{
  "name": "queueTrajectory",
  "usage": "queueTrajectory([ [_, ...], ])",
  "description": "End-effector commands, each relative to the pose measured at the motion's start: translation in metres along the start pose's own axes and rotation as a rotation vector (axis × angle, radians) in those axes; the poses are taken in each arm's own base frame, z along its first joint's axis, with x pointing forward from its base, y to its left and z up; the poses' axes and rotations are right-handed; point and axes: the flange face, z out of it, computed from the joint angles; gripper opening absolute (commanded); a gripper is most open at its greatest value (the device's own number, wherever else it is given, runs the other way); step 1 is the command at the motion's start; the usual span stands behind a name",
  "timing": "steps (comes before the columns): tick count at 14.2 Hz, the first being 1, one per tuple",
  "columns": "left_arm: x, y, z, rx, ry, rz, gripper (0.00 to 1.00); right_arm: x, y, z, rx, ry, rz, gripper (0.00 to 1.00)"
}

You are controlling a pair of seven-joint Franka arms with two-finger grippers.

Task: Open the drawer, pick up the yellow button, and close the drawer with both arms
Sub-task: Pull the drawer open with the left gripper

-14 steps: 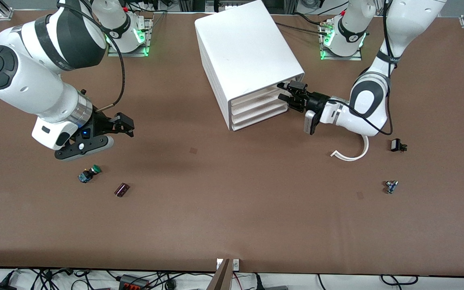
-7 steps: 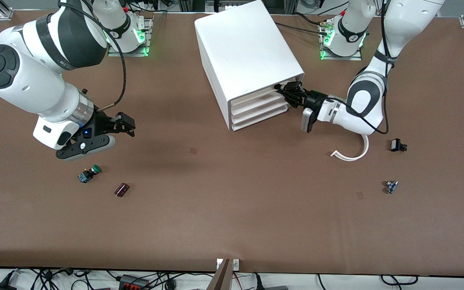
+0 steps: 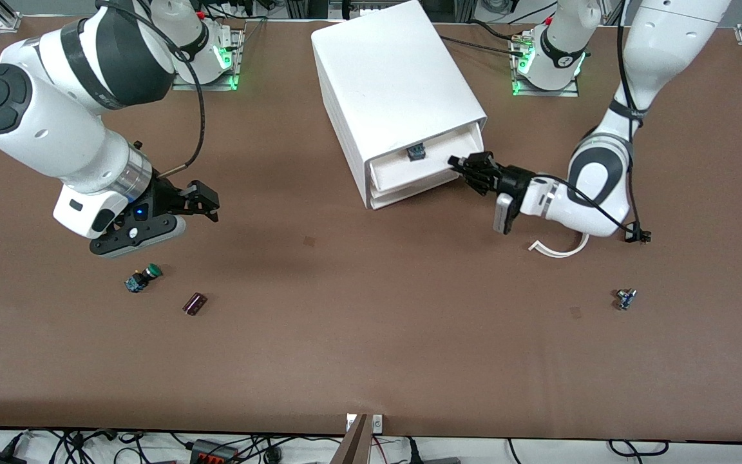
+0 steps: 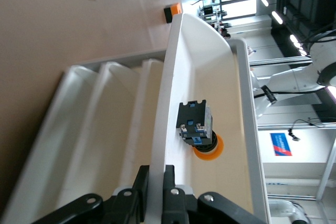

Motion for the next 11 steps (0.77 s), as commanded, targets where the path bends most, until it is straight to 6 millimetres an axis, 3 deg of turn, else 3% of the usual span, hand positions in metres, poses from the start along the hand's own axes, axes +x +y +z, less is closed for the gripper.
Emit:
queueTrajectory([
  [1, 0.026, -0.024, -0.032, 0.085, -0.030, -0.020, 0.11, 0.014, -0.044, 0.004, 0.016, 0.050, -0.057, 1.00],
  [4, 0.044, -0.018, -0.058, 0.151, -0.039, -0.012, 0.13, 0.023, -0.099, 0.004, 0.031, 0.097, -0.084, 1.00],
  [5, 0.045, -0.017, -0.060, 0.153, -0.036, -0.027, 0.28, 0.026, -0.119, 0.004, 0.039, 0.107, -0.085, 1.00],
  [6, 0.044, -0.017, -0.060, 0.152, -0.035, -0.026, 0.99, 0.028, -0.140, 0.006, 0.046, 0.113, -0.101, 1.00],
  [9, 0.042, -0.005, -0.075, 0.150, -0.025, -0.047, 1.00, 0.030, -0.206, 0.016, 0.062, 0.132, -0.125, 1.00],
  [11, 0.041, 0.016, -0.088, 0.169, -0.034, -0.114, 1.00, 0.031, -0.232, 0.026, 0.080, 0.170, -0.122, 1.00],
])
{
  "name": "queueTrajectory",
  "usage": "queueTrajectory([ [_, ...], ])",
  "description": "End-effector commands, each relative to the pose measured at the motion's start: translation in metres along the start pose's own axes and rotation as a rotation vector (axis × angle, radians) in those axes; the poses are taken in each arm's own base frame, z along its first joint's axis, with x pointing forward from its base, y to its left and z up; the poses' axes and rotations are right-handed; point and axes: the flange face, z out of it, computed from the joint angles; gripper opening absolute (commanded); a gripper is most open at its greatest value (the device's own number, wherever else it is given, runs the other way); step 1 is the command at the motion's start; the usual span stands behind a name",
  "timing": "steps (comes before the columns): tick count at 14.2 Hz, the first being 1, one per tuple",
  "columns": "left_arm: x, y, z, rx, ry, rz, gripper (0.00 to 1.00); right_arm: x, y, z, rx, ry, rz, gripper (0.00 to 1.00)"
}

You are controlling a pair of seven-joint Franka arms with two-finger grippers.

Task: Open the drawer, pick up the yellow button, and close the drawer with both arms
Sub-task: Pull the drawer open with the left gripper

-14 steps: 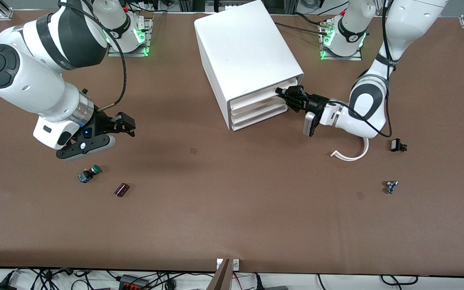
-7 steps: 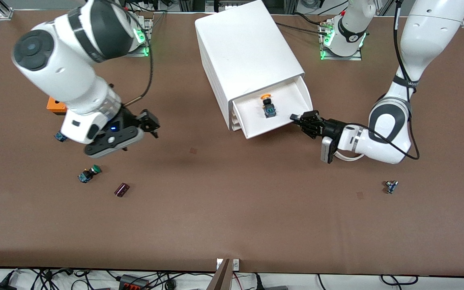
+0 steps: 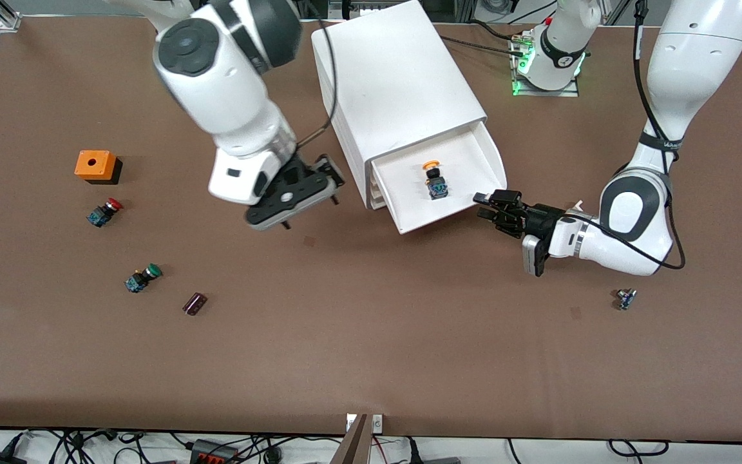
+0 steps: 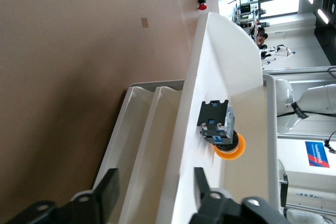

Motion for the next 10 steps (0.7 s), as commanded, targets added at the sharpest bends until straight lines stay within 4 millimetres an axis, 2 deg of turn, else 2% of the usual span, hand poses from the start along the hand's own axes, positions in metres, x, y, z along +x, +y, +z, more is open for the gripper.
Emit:
queueTrajectory([
  [1, -0.002, 0.030, -0.032, 0.067, -0.023, -0.071, 1.00, 0.010, -0.036, 0.017, 0.017, 0.051, 0.001, 1.00],
  [3, 0.001, 0.056, -0.053, 0.150, -0.099, -0.111, 1.00, 0.004, -0.075, 0.036, 0.030, 0.070, -0.038, 1.00],
  [6, 0.012, 0.093, -0.091, 0.288, -0.127, -0.231, 1.00, -0.002, -0.122, 0.055, 0.054, 0.080, 0.033, 1.00],
  [8, 0.015, 0.119, -0.112, 0.432, -0.154, -0.320, 1.00, -0.004, -0.133, 0.074, 0.052, 0.065, 0.055, 1.00],
  [9, 0.015, 0.143, -0.123, 0.528, -0.144, -0.386, 1.00, -0.004, -0.137, 0.084, 0.054, 0.060, 0.074, 1.00],
  [10, 0.014, 0.160, -0.125, 0.615, -0.138, -0.490, 1.00, -0.005, -0.143, 0.093, 0.057, 0.052, 0.099, 1.00],
])
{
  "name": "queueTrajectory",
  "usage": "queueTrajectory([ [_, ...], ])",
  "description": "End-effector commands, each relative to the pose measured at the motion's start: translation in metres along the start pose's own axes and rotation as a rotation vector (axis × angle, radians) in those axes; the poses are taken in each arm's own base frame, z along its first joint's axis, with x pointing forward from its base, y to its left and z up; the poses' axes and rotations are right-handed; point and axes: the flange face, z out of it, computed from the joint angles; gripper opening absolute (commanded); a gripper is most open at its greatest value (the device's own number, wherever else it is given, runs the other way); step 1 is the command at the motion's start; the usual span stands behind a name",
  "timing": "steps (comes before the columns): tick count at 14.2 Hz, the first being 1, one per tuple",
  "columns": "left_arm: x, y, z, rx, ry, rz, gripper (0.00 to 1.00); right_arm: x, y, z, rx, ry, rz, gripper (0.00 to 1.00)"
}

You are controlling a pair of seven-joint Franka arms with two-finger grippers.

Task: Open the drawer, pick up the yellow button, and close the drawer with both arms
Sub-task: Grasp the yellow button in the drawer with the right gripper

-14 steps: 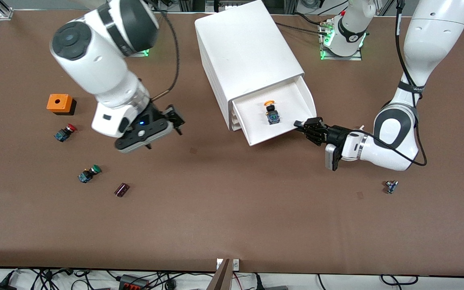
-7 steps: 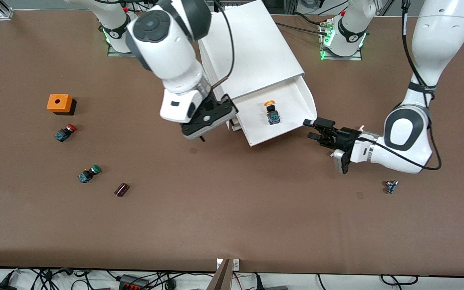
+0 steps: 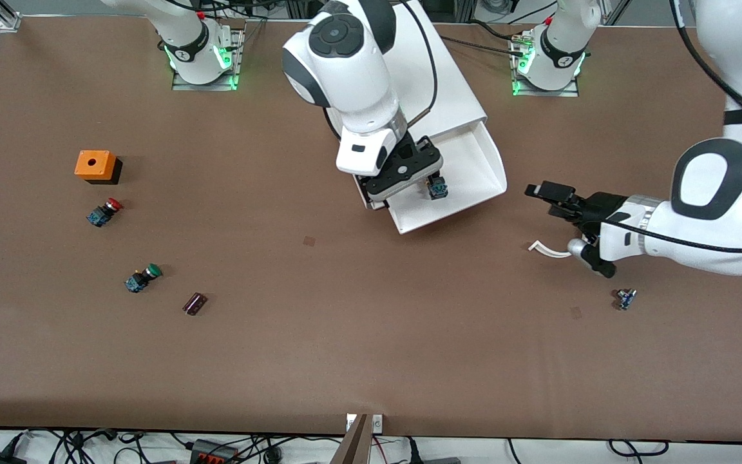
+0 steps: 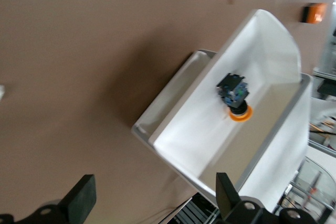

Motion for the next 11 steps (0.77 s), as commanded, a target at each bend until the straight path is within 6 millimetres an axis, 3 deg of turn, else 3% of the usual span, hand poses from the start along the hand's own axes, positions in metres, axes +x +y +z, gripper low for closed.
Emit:
queueTrajectory([
  [1, -0.020, 0.043, -0.030, 0.214, 0.001, -0.221, 1.00, 0.002, -0.019, 0.021, -0.002, 0.008, 0.063, 1.00],
  [3, -0.032, 0.061, -0.051, 0.358, 0.052, -0.287, 1.00, -0.006, -0.033, 0.037, -0.011, -0.004, 0.097, 1.00],
  [7, -0.043, 0.070, -0.099, 0.457, 0.170, -0.282, 1.00, -0.012, -0.043, 0.041, -0.034, 0.004, 0.093, 0.96],
  [11, -0.045, 0.060, -0.102, 0.475, 0.169, -0.315, 1.00, -0.020, -0.053, 0.058, -0.026, -0.007, 0.088, 0.86],
])
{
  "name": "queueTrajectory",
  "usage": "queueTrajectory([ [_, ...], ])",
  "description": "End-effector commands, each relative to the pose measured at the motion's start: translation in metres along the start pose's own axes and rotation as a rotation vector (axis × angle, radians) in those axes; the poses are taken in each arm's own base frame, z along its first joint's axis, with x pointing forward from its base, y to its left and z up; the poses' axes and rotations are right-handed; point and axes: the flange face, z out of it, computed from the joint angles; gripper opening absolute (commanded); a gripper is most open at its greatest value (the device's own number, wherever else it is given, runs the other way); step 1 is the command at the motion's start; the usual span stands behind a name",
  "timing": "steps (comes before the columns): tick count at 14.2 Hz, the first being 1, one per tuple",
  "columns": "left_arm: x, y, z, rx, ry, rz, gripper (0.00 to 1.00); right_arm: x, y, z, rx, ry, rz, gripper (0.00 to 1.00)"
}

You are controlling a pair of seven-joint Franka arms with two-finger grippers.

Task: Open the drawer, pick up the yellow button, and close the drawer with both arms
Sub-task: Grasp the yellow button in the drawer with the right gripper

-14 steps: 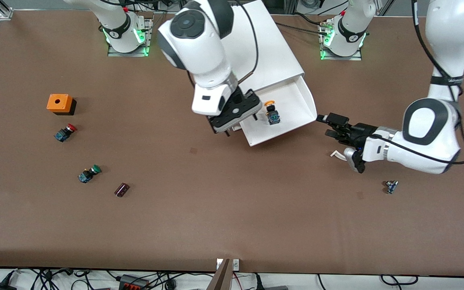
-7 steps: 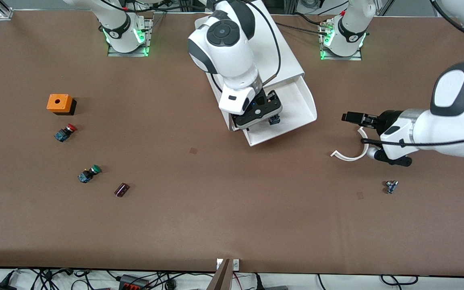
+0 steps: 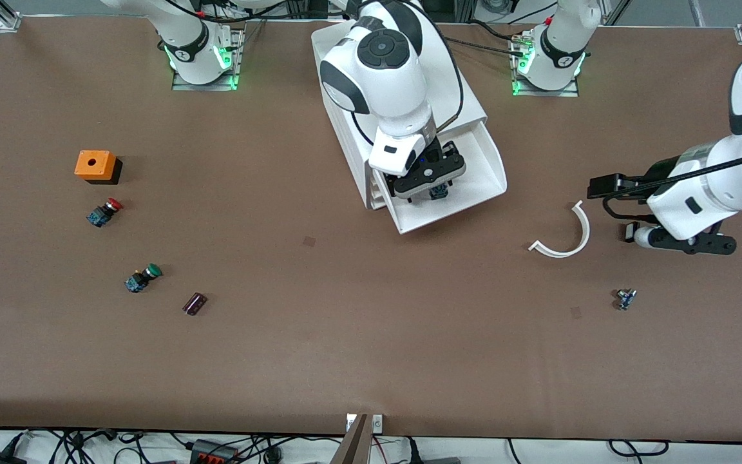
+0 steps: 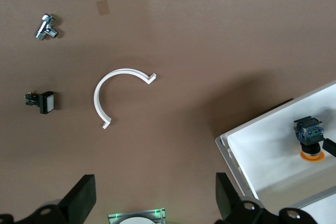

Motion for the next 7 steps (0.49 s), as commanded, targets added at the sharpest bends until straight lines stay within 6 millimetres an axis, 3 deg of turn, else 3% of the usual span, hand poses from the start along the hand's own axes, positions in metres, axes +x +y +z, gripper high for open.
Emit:
queueTrajectory([
  [1, 0.005, -0.004, 0.006, 0.036, -0.014, -0.025, 1.00, -0.007, -0.015, 0.018, -0.006, 0.004, 0.002, 0.84],
  [7, 0.001, -0.002, 0.006, 0.078, 0.010, -0.050, 1.00, -0.018, -0.025, 0.028, -0.015, -0.018, 0.011, 0.74],
])
